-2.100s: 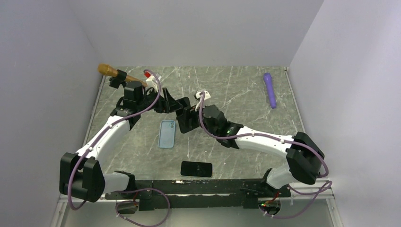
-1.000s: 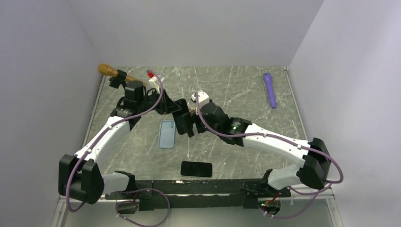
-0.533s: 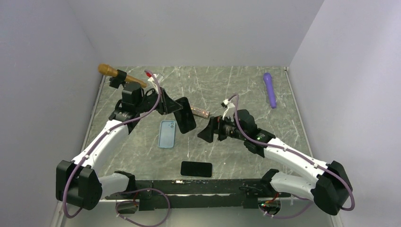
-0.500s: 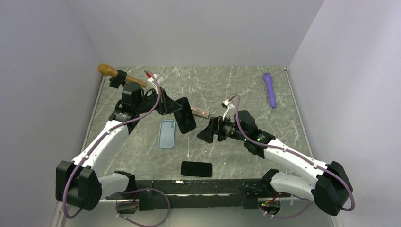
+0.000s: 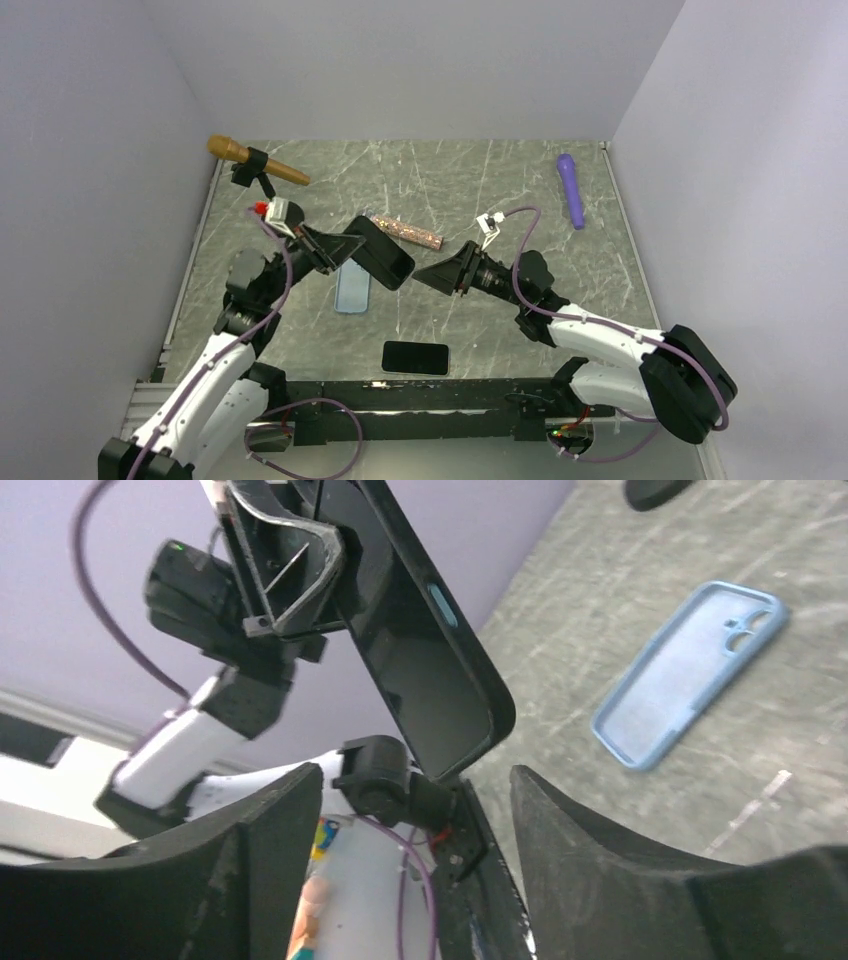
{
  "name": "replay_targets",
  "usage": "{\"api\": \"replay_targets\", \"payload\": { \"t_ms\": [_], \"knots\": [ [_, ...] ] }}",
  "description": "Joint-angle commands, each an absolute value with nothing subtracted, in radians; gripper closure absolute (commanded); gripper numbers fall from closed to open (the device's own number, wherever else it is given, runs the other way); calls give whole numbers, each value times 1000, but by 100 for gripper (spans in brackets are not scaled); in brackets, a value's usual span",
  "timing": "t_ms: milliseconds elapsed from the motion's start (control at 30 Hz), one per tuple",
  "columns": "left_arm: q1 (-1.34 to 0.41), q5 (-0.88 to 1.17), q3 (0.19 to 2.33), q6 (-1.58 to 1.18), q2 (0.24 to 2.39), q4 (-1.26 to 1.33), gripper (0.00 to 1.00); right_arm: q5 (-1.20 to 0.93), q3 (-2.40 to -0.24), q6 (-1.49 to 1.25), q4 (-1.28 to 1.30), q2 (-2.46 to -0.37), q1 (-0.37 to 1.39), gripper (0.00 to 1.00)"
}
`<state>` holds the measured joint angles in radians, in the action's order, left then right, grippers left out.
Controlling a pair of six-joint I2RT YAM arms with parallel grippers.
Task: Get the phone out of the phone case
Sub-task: Remove the phone case from the phone.
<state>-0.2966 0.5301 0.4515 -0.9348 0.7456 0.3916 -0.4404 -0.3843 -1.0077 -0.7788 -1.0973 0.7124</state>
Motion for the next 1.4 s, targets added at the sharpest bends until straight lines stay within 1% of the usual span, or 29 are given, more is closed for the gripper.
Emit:
{"api": "replay_targets", "payload": {
  "t_ms": [0, 67, 200, 300, 333, 433, 633, 800, 900, 1067, 1133, 1233, 1333, 1367],
  "knots": [
    [-301, 329, 419, -1102, 643, 595, 100, -531, -391, -1115, -1073, -1177, 726, 34],
    [-301, 318, 404, -1138, 625, 604, 100, -547, -390, -1145, -1146, -1215, 738, 38],
    [-301, 297, 361, -1219, 599, 682, 100, -540, -413, -1152, -1207, -1271, 793, 39],
    [-301, 300, 362, -1255, 586, 693, 100, -521, -439, -1144, -1260, -1310, 842, 39],
    [-302, 302, 366, -1264, 580, 691, 100, -506, -446, -1151, -1272, -1319, 849, 41],
    [-304, 292, 374, -1275, 552, 667, 100, -470, -462, -1187, -1318, -1359, 856, 53],
    [-307, 293, 389, -1293, 529, 635, 100, -482, -492, -1262, -1478, -1465, 858, 61],
    [-308, 307, 377, -1332, 531, 661, 100, -490, -508, -1265, -1518, -1496, 866, 60],
    [-308, 308, 380, -1342, 526, 656, 100, -483, -518, -1237, -1461, -1477, 873, 59],
    [-309, 325, 403, -1360, 523, 644, 100, -463, -524, -1183, -1383, -1442, 881, 60],
    [-310, 327, 408, -1365, 518, 631, 100, -472, -534, -1170, -1371, -1438, 882, 68],
    [-311, 328, 411, -1388, 513, 619, 100, -483, -540, -1148, -1367, -1438, 888, 88],
    [-311, 349, 425, -1423, 524, 611, 100, -494, -538, -1099, -1362, -1431, 891, 100],
    [-311, 365, 439, -1436, 531, 592, 100, -497, -535, -1075, -1351, -1424, 892, 100]
  ]
}}
